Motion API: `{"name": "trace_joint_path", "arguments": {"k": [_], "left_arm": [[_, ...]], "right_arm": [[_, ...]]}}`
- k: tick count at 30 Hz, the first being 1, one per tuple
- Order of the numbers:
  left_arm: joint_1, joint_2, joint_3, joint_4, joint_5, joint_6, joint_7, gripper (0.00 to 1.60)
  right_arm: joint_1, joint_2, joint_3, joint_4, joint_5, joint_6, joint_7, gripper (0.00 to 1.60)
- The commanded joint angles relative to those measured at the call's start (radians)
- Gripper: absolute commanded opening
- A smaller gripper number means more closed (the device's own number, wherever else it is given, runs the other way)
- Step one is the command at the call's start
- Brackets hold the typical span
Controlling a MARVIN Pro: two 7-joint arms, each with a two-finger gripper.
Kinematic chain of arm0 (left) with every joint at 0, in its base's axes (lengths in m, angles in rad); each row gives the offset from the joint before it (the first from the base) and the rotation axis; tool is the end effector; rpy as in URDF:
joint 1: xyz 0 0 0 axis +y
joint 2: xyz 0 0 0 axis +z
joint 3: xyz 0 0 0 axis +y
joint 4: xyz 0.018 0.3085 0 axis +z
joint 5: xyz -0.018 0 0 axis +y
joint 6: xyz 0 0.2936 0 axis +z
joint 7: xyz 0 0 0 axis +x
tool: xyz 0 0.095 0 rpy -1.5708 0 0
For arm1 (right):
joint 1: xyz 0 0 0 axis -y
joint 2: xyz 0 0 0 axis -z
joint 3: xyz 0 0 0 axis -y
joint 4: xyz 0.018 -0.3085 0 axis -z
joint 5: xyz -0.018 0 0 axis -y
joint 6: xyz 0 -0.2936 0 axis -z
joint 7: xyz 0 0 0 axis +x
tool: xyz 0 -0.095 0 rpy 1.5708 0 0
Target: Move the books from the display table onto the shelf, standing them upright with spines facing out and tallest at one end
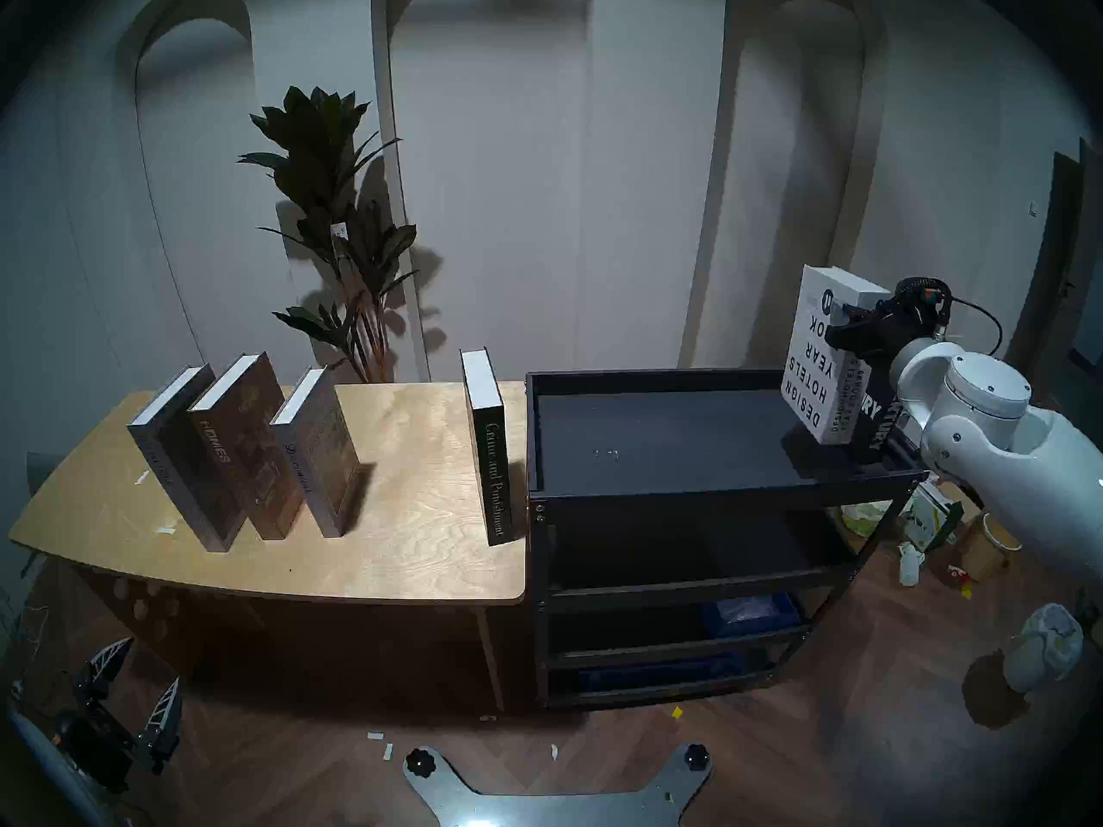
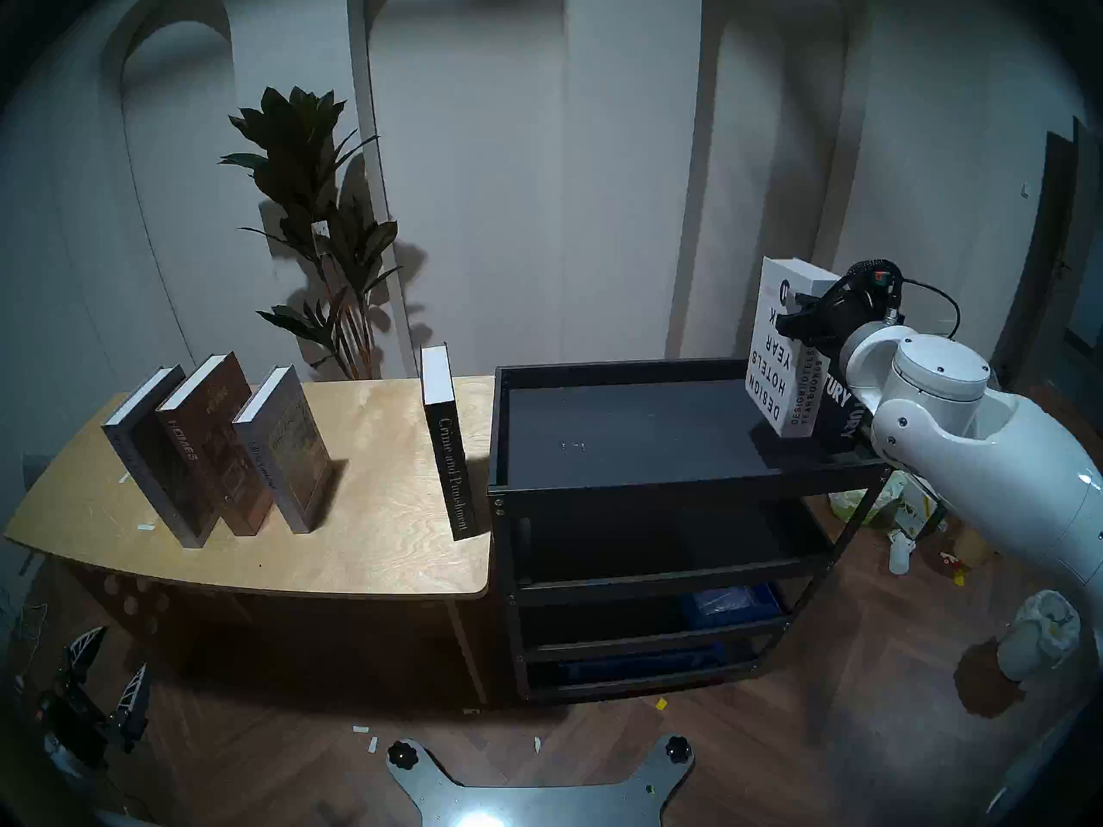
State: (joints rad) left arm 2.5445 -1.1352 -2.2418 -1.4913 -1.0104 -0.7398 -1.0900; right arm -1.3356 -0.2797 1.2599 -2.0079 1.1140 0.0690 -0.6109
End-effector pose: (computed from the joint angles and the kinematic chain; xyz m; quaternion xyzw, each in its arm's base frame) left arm 0.0315 0.2945 -0.3234 0.6550 -0.1444 0.7395 0.0571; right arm 0.3969 -0.1784 -0.0636 0.6729 0.0159 0.7330 0.0982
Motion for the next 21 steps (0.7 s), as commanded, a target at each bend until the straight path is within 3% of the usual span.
{"name": "trace_joint_path", "arguments": {"k": [1, 6, 8, 13, 17, 21], "left_arm": [[0.007, 0.008, -0.001, -0.009, 0.000, -0.004, -0.019, 1.60], [0.010, 0.010, 0.000, -0.009, -0.001, -0.007, -0.021, 1.60], [0.011, 0.011, 0.000, -0.009, -0.004, -0.008, -0.027, 1.60], [0.013, 0.013, 0.002, -0.009, -0.006, -0.010, -0.028, 1.60], [0.014, 0.015, 0.003, -0.009, -0.006, -0.012, -0.023, 1.60], [0.016, 0.016, 0.004, -0.010, -0.006, -0.013, -0.021, 1.60]], "right_arm": [[-0.105, 0.002, -0.033, -0.107, -0.119, -0.112, -0.082, 0.00], [-0.174, 0.018, -0.073, -0.139, -0.184, -0.199, -0.175, 0.00], [-0.206, 0.043, -0.069, -0.149, -0.177, -0.235, -0.214, 0.00], [-0.243, 0.088, -0.015, -0.141, -0.059, -0.287, -0.193, 0.00], [-0.247, 0.112, 0.025, -0.112, -0.016, -0.360, -0.170, 0.00], [-0.244, 0.123, 0.065, -0.085, 0.021, -0.381, -0.153, 0.00]]}}
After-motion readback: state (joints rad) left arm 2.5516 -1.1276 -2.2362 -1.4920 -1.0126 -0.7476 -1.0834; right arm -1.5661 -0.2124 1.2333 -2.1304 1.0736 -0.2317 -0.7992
